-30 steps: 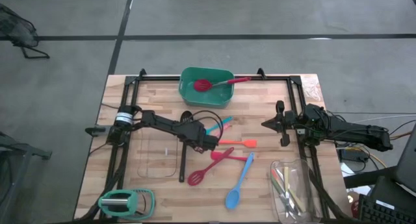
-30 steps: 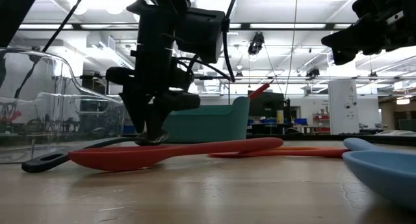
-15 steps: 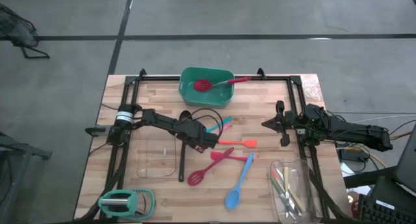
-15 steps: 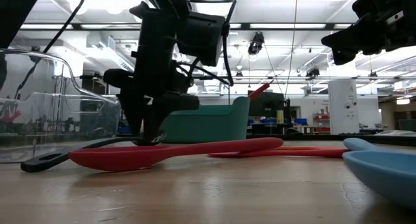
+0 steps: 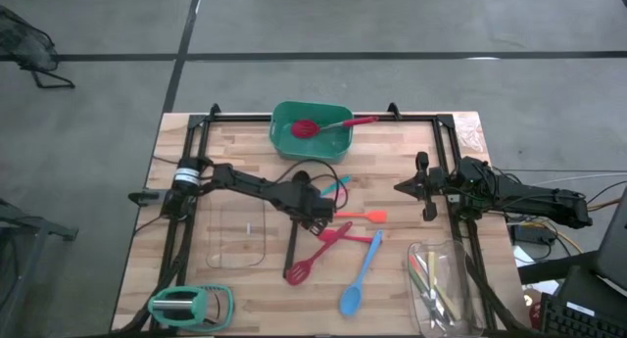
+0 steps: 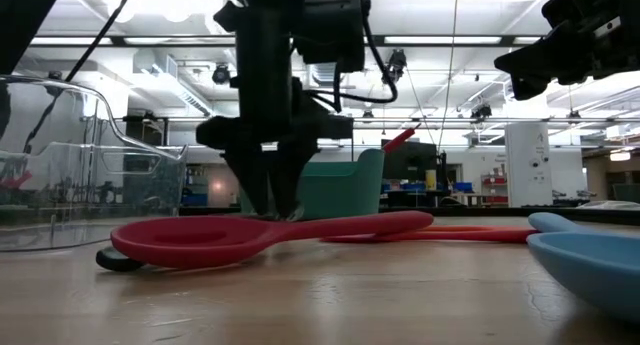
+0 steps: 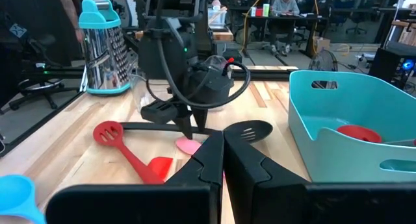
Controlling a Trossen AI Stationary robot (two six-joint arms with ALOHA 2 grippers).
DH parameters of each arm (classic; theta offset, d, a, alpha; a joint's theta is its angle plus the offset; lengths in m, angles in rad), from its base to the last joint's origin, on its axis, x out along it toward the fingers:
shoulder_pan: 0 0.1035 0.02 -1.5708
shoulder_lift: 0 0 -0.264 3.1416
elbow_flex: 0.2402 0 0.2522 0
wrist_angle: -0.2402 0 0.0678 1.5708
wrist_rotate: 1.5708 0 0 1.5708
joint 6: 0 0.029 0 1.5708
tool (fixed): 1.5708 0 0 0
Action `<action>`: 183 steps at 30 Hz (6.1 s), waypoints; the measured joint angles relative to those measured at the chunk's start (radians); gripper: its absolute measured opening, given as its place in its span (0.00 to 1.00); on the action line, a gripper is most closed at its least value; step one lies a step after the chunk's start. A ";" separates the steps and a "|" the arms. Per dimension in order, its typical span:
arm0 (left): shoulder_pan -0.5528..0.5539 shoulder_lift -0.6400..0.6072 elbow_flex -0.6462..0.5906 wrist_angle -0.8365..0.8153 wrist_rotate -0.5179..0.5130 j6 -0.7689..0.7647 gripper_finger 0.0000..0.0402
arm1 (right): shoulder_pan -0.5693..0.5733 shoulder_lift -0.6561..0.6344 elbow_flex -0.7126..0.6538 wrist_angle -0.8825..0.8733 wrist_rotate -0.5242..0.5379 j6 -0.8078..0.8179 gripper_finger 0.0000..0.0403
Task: Pick & Place Kitchen Items
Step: Put the black slotted spoon into the green bin, then put the red slotted spoon into the green bin
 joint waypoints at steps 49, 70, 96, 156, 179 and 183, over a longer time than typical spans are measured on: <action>0.011 -0.002 0.068 -0.036 -0.017 0.155 0.20 | 0.000 0.000 0.000 0.000 0.000 0.000 0.02; 0.199 -0.007 0.574 -0.090 -0.470 1.092 0.21 | 0.000 0.000 0.000 0.000 0.000 0.000 0.02; 0.458 0.000 0.318 0.238 -0.308 1.229 0.22 | 0.000 0.000 0.000 0.000 0.000 0.000 0.02; 0.042 -0.106 0.302 -0.173 0.254 0.586 0.46 | 0.000 0.000 0.000 0.000 0.006 0.000 0.02; -0.144 -0.099 -0.222 0.600 0.069 0.396 0.46 | 0.000 0.000 0.000 0.000 0.006 0.000 0.02; -0.170 -0.099 -0.241 0.632 0.056 0.390 0.46 | 0.000 0.000 0.000 0.000 0.006 0.000 0.02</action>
